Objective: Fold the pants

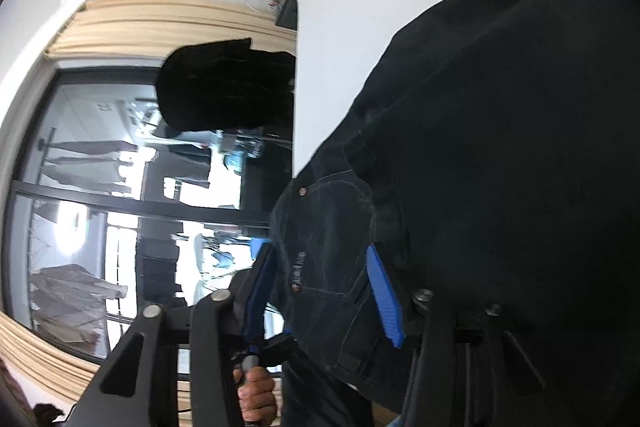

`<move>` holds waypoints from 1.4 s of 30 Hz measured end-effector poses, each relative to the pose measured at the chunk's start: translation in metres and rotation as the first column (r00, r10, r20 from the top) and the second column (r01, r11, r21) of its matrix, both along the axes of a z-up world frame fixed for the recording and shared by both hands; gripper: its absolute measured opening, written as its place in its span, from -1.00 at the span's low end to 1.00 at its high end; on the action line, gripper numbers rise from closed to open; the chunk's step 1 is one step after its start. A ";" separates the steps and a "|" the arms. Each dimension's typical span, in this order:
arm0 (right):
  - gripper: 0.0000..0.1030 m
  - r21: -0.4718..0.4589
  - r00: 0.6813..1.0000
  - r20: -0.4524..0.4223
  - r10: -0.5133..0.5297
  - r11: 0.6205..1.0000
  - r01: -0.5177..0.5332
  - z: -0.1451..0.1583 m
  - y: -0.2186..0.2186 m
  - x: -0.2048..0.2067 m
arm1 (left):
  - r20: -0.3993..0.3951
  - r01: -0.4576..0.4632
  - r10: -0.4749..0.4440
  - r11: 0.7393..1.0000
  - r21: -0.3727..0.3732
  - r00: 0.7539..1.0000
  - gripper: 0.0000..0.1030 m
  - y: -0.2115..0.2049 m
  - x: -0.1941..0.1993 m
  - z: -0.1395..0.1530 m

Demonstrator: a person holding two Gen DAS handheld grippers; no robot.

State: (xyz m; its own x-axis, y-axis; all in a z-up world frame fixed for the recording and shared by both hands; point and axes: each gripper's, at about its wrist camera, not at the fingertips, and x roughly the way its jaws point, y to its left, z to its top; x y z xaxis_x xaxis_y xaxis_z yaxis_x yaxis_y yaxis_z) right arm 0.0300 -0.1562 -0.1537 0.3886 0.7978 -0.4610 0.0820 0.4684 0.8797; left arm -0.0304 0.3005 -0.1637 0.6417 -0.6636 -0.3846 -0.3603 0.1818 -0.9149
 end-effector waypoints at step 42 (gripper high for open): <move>0.80 -0.190 0.961 0.086 0.262 0.951 -0.242 0.093 0.000 0.014 | 0.134 0.285 -0.812 0.347 0.894 0.568 -0.86 -0.323 0.023 0.163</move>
State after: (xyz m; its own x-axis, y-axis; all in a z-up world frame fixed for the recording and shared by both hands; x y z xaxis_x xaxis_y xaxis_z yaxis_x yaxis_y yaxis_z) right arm 0.0435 -0.1560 -0.0609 0.2408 0.7862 -0.5692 -0.1503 0.6096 0.7783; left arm -0.0075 -0.0224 -0.0008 0.4724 -0.5708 -0.6716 0.5539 0.7850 -0.2775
